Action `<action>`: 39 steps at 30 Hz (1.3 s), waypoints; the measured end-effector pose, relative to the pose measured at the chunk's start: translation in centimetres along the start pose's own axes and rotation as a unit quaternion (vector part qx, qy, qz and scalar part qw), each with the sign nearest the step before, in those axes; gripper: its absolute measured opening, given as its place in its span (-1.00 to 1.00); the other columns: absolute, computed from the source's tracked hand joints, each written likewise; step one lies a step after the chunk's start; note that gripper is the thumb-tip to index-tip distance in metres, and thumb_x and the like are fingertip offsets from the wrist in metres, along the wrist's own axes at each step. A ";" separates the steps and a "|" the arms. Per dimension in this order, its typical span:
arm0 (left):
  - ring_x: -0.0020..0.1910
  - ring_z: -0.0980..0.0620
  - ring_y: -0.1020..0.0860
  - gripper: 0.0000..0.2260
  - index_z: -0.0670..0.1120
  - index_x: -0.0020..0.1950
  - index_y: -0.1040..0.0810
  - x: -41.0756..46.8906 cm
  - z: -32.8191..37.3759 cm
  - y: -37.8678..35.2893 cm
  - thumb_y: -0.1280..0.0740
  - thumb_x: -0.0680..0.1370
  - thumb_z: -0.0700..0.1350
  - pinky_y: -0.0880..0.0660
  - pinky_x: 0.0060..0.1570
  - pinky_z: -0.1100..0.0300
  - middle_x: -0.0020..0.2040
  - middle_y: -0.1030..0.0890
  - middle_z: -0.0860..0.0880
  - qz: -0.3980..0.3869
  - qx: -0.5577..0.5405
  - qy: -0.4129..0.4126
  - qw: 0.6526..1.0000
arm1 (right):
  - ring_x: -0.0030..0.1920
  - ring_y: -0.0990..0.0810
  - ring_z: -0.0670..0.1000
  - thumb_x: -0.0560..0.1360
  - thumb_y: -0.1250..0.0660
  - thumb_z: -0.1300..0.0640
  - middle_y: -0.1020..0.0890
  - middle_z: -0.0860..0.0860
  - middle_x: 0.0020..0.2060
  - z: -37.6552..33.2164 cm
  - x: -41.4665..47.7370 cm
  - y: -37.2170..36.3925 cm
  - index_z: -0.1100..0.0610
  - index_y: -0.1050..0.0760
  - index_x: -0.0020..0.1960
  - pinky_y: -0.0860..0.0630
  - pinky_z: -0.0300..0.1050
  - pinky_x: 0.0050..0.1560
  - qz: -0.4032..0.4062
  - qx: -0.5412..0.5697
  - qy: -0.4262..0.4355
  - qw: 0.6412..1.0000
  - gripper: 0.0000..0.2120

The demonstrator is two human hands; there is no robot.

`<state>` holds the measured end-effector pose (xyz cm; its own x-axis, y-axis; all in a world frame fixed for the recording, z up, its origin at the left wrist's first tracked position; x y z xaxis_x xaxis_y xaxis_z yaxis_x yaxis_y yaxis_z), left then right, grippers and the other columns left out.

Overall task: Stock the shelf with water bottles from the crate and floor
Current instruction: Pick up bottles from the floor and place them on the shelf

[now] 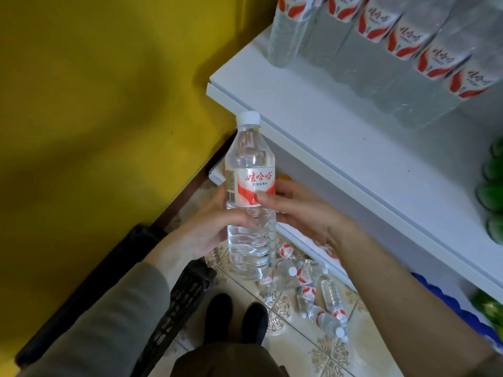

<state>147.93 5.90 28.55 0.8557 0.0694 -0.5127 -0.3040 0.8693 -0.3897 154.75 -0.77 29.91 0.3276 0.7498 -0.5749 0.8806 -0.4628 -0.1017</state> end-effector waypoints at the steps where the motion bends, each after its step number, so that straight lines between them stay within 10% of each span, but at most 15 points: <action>1: -0.01 0.02 -0.61 -0.37 0.13 0.15 -0.44 0.3 -0.1 -0.3 -0.39 0.16 -0.33 -0.51 -0.13 0.17 -0.04 -0.64 0.01 -0.004 -0.001 0.007 1.000 | 0.11 -0.63 0.02 0.33 -0.37 0.04 -0.64 0.05 0.09 0.2 -0.2 0.1 0.10 -0.49 0.18 -0.54 -0.11 0.17 -0.016 0.016 -0.008 1.000 -0.57; 8: -0.01 0.18 -0.63 -0.34 0.05 0.35 -0.31 1.7 0.5 -3.0 -0.47 0.34 -0.30 -0.55 -0.17 0.33 0.04 -0.62 0.03 0.014 0.035 -0.016 0.999 | 0.10 -0.64 0.04 0.34 -0.40 0.04 -0.66 0.10 0.09 1.4 -1.3 3.4 0.18 -0.50 0.22 -0.55 -0.12 0.15 0.029 0.074 -0.010 0.997 -0.52; 13: 0.08 0.08 -0.62 -0.26 0.05 0.32 -0.37 2.5 1.6 -4.3 -0.58 0.21 -0.17 -0.58 0.01 0.13 0.08 -0.64 0.00 0.048 0.065 -0.034 0.996 | -0.29 -0.65 -0.19 0.45 -0.34 0.15 -0.63 0.05 -0.05 0.2 -3.0 5.2 0.22 -0.43 0.25 -0.48 -0.42 -0.36 0.018 0.088 -0.002 0.996 -0.61; 25: 0.18 -0.04 -0.57 -0.14 0.16 0.32 -0.40 2.6 2.0 -5.3 -0.60 0.05 -0.03 -0.51 0.18 -0.11 0.18 -0.60 -0.05 0.026 0.115 -0.016 0.993 | -0.21 -0.65 -0.18 0.36 -0.33 0.13 -0.67 -0.07 -0.14 -0.5 -5.0 5.3 0.16 -0.42 0.23 -0.50 -0.40 -0.29 -0.056 0.051 -0.019 0.997 -0.56; 33: 0.20 0.01 -0.54 -0.26 0.00 0.24 -0.47 3.0 5.8 -4.3 -0.54 0.12 0.20 -0.45 0.25 -0.11 0.15 -0.60 -0.02 0.068 0.155 -0.086 0.982 | 0.15 -0.45 0.49 0.11 -0.56 -0.25 -0.63 0.29 0.03 -1.9 -4.2 7.1 0.00 -0.61 -0.01 -0.36 0.26 0.12 0.123 0.040 -0.010 0.992 -0.46; 39: 0.22 0.25 -0.45 -0.38 0.05 0.31 -0.42 5.5 8.6 -4.0 -0.42 0.31 0.23 -0.39 0.28 0.18 0.24 -0.51 0.17 0.073 0.226 -0.121 0.964 | 0.03 -0.65 0.23 0.22 -0.56 -0.05 -0.69 0.11 -0.03 -5.4 -3.4 9.6 0.08 -0.57 0.05 -0.52 0.25 0.15 0.235 0.040 0.053 0.970 -0.54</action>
<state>157.44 7.02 33.91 0.9071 0.2711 -0.3221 -0.2610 0.9624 0.0748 163.96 -5.23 35.26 0.7237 0.4893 -0.4866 0.5973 -0.7973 0.0866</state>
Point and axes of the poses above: each hand's wrist, its own x-axis towards the middle knuckle, its own y-axis out of the back of the hand, z = x × y, the point moved 9 cm from there along x, towards the middle knuckle
